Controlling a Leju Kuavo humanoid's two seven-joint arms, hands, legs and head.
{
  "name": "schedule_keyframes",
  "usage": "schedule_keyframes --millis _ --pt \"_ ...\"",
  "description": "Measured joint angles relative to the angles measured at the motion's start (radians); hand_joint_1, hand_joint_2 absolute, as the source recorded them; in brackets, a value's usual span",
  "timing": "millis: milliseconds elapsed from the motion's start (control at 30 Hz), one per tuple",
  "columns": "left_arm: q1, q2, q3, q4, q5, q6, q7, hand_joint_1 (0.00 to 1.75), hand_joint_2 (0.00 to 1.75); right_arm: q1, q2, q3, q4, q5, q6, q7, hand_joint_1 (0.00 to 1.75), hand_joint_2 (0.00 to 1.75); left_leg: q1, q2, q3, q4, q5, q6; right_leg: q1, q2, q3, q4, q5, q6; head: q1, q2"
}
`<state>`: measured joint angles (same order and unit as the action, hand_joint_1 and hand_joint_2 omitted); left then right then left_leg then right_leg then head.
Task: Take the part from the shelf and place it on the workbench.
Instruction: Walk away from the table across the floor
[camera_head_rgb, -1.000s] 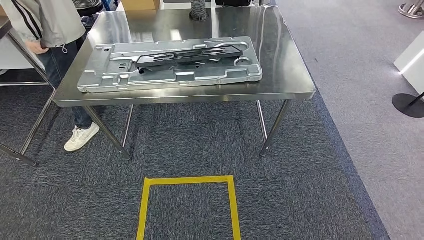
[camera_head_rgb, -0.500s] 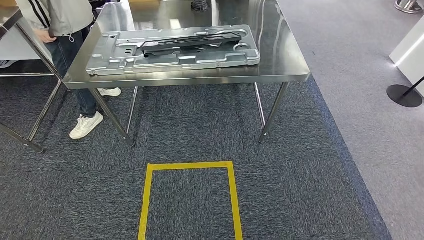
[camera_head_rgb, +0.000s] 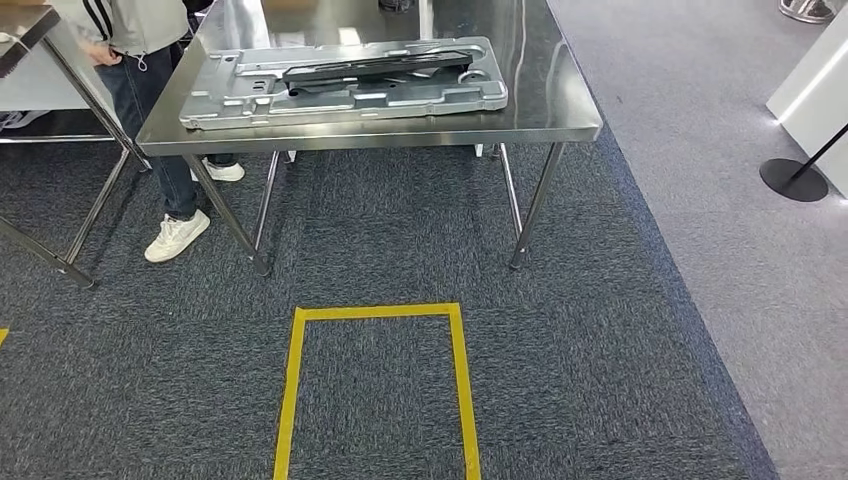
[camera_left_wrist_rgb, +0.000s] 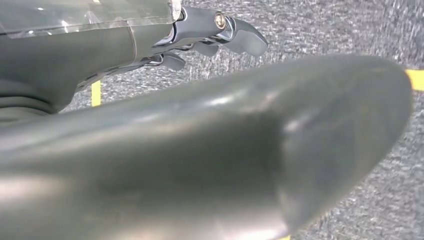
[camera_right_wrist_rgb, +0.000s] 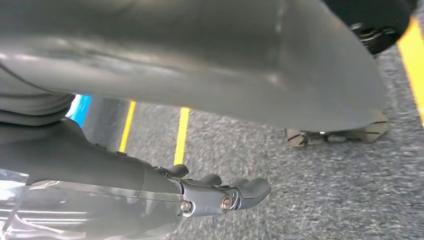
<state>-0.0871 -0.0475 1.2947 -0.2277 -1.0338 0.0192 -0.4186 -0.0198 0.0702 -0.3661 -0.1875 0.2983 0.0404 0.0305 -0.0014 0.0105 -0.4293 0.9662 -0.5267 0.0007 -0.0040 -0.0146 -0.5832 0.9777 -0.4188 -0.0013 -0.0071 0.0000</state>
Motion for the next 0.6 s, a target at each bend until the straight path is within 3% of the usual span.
schedule_keyframes --millis 100,133,233,267,300,333,400,467,600 --pt "0.001 0.000 0.002 0.000 0.006 0.010 0.012 0.00 0.00 -0.002 0.000 -0.020 0.000 -0.014 -0.009 0.000 0.00 1.31 0.002 0.002 -0.003 -0.032 0.002 0.015 -0.002 -0.001 -0.014 0.013 0.002 0.019 0.001 0.000" --pt "0.002 -0.001 0.003 0.000 0.007 0.011 0.015 0.00 0.44 -0.002 0.000 -0.025 0.000 -0.017 -0.010 0.000 0.00 1.75 0.003 0.003 -0.008 -0.034 0.010 0.022 -0.002 0.002 -0.026 0.042 -0.020 0.024 0.002 0.000" --pt "0.004 -0.001 0.004 0.000 0.008 0.012 0.023 0.00 1.75 0.001 0.000 -0.038 0.001 -0.024 -0.010 0.000 0.00 1.75 -0.001 0.004 -0.029 -0.029 0.025 0.032 -0.005 0.006 -0.101 0.234 -0.135 0.035 0.004 0.000" --pt "0.005 -0.001 0.004 0.000 0.008 0.012 0.025 0.00 1.75 0.002 0.000 -0.042 0.001 -0.025 -0.010 0.000 0.00 1.75 -0.002 0.004 -0.037 -0.025 0.027 0.033 -0.006 0.006 -0.116 0.284 -0.155 0.037 0.004 0.000" --pt "0.006 -0.001 0.004 0.000 0.008 0.012 0.026 0.00 1.75 0.003 0.000 -0.045 0.001 -0.025 -0.010 0.000 0.00 1.75 -0.004 0.004 -0.044 -0.020 0.029 0.032 -0.006 0.006 -0.114 0.298 -0.156 0.037 0.004 0.000" --pt "0.006 -0.001 0.005 0.000 0.008 0.012 0.026 0.00 1.75 0.003 0.000 -0.048 0.002 -0.025 -0.010 0.001 0.00 1.75 -0.004 0.004 -0.049 -0.014 0.029 0.032 -0.007 0.006 -0.091 0.270 -0.139 0.036 0.004 0.000" --pt "0.006 -0.002 0.005 0.000 0.008 0.012 0.027 0.00 1.75 0.002 -0.001 -0.053 0.002 -0.022 -0.010 0.003 0.00 1.75 -0.006 0.004 -0.057 -0.002 0.027 0.028 -0.005 0.006 -0.008 0.134 -0.088 0.028 0.004 0.000" --pt "0.005 -0.002 0.005 0.000 0.008 0.011 0.026 0.00 1.75 0.001 -0.001 -0.055 0.002 -0.017 -0.011 0.009 0.00 1.75 -0.011 0.003 -0.066 0.013 0.022 0.026 -0.005 0.007 0.045 0.032 -0.062 0.018 0.003 0.000" --pt "0.003 -0.003 0.006 0.000 0.009 0.011 0.023 0.00 1.75 0.001 0.000 -0.055 0.002 -0.009 -0.018 0.015 0.00 1.75 -0.014 0.003 -0.073 0.017 0.024 0.020 0.000 0.006 0.048 0.014 -0.061 0.010 0.001 0.000"
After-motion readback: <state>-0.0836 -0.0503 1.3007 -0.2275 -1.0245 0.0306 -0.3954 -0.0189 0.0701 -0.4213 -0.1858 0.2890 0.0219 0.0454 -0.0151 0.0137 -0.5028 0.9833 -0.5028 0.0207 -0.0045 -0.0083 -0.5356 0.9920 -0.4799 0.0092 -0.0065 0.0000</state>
